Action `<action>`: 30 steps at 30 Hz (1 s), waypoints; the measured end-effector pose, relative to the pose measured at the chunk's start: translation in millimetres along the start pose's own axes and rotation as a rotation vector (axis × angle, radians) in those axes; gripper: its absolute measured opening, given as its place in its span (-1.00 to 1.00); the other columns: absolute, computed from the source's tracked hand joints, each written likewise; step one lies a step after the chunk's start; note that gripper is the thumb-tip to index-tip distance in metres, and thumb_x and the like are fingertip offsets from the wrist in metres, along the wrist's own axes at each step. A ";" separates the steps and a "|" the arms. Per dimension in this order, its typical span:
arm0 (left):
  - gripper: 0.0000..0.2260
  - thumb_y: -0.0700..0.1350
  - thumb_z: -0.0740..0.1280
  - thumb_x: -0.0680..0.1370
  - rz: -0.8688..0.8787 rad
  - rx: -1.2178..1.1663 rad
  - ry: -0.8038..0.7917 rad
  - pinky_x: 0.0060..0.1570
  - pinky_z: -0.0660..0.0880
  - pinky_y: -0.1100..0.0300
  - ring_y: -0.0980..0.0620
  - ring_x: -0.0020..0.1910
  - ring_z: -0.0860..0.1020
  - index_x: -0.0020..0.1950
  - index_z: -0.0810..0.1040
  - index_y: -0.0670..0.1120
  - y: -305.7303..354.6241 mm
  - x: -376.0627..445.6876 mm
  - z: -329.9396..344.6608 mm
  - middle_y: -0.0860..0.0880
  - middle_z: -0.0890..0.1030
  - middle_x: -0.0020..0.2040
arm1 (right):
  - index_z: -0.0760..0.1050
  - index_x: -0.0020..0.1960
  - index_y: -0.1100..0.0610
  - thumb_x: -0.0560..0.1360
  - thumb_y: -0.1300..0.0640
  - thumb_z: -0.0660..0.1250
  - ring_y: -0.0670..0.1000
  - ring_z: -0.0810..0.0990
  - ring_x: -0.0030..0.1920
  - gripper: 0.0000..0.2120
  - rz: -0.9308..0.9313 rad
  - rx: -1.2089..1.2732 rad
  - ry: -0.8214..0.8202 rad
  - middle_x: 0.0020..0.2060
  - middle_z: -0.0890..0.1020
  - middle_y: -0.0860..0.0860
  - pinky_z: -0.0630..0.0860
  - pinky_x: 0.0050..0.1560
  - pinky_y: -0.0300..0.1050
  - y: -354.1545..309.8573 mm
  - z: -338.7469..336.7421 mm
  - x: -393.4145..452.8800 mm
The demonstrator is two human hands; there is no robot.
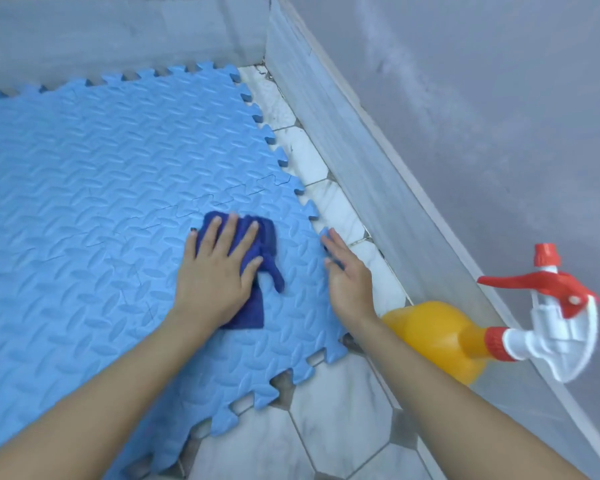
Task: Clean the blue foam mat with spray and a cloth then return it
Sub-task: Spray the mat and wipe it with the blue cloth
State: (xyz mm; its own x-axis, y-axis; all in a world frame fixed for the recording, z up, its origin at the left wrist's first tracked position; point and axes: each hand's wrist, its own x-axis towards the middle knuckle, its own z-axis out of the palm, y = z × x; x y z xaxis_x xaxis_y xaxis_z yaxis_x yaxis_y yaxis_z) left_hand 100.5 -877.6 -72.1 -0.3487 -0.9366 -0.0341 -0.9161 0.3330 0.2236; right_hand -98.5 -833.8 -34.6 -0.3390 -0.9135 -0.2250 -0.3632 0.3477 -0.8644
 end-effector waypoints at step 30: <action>-0.38 0.33 -0.07 0.54 -0.377 0.052 0.069 0.45 0.05 -0.17 -0.18 0.52 0.09 0.53 0.18 0.06 -187.0 -80.4 -38.4 -0.07 0.11 0.56 | 0.36 0.45 0.02 0.57 -0.17 0.08 0.02 0.15 0.54 -0.48 -0.721 -0.755 -0.183 0.51 0.29 0.03 -0.14 0.53 0.18 -75.6 196.1 63.0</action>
State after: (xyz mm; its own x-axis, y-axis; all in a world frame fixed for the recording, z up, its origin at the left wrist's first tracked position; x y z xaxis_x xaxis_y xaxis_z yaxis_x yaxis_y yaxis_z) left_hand 307.4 -868.7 -73.8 0.0267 -0.9989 -0.0382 -0.9868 -0.0324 0.1586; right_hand 77.7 -959.1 -71.7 0.2848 -0.9522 0.1108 -0.8929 -0.3055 -0.3308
